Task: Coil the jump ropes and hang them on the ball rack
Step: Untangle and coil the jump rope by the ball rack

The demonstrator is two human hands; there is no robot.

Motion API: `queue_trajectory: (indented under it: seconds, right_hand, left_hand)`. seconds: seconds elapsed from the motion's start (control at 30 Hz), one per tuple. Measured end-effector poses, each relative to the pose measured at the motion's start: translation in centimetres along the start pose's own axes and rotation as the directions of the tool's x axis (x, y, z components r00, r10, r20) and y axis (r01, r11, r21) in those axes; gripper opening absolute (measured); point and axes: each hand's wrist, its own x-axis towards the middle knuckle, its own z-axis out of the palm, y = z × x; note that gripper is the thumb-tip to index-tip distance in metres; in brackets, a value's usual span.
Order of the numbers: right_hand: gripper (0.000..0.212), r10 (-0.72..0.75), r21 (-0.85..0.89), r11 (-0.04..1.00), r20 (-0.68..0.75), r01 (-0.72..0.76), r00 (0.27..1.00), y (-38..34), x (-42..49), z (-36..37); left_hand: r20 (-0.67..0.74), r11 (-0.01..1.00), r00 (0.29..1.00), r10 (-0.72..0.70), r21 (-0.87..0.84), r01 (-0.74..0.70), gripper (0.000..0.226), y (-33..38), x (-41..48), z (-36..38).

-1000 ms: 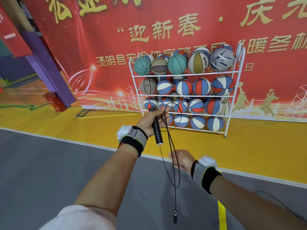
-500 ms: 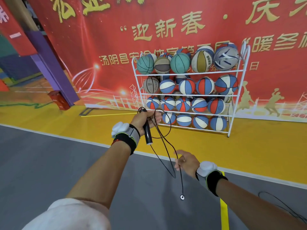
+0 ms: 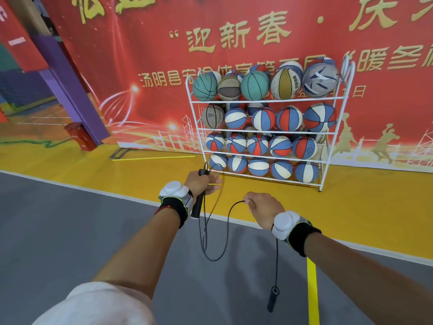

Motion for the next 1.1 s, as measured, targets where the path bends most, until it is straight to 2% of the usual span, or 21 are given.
queue_trajectory:
  seconds: [0.13, 0.23, 0.47, 0.63, 0.73, 0.83, 1.0, 1.1]
  right_hand:
    - [0.028, -0.185, -0.091, 0.979, -0.037, 0.181, 0.982, -0.9, 0.2, -0.5]
    - [0.026, -0.275, -0.109, 0.959, -0.121, 0.262, 0.954, -1.1, 0.2, -0.5]
    - [0.014, -0.263, 0.095, 0.954, -0.196, 0.286, 0.945, -1.2, -0.4, -1.5]
    - [0.022, -0.281, 0.171, 0.931, -0.229, 0.323, 0.932, -1.5, -0.6, -2.1]
    - [0.031, -0.265, 0.179, 0.937, -0.19, 0.299, 0.945, -1.5, -0.7, -2.0]
    - [0.038, -0.236, 0.212, 0.941, -0.149, 0.265, 0.96, -1.8, -0.8, -1.5]
    - [0.052, -0.192, 0.171, 0.964, -0.073, 0.202, 0.979, -1.4, -0.7, -0.1]
    - [0.037, -0.058, 0.227, 0.972, 0.006, 0.055, 0.998, 0.3, -0.8, 1.4]
  left_hand:
    - [0.174, 0.999, 0.985, 0.01, 0.035, -0.016, 0.025, -0.3, -0.6, 0.9]
    - [0.285, 0.999, 0.958, -0.036, 0.035, 0.027, 0.027, -0.5, -1.0, 1.5]
    - [0.429, 0.985, 0.891, -0.152, -0.01, 0.173, 0.03, -0.9, -1.1, 2.0]
    - [0.443, 0.971, 0.868, -0.226, 0.17, 0.166, 0.026, -0.6, -1.5, 2.8]
    - [0.462, 0.928, 0.843, -0.275, 0.358, 0.106, 0.029, 0.2, -1.5, 3.0]
    - [0.425, 0.887, 0.866, -0.263, 0.459, 0.044, 0.03, 0.7, -1.6, 3.0]
    - [0.413, 0.913, 0.888, -0.2, 0.408, 0.016, 0.038, 0.9, -1.5, 2.0]
    - [0.435, 0.949, 0.881, -0.189, 0.31, 0.05, 0.035, 1.5, -1.4, 0.6]
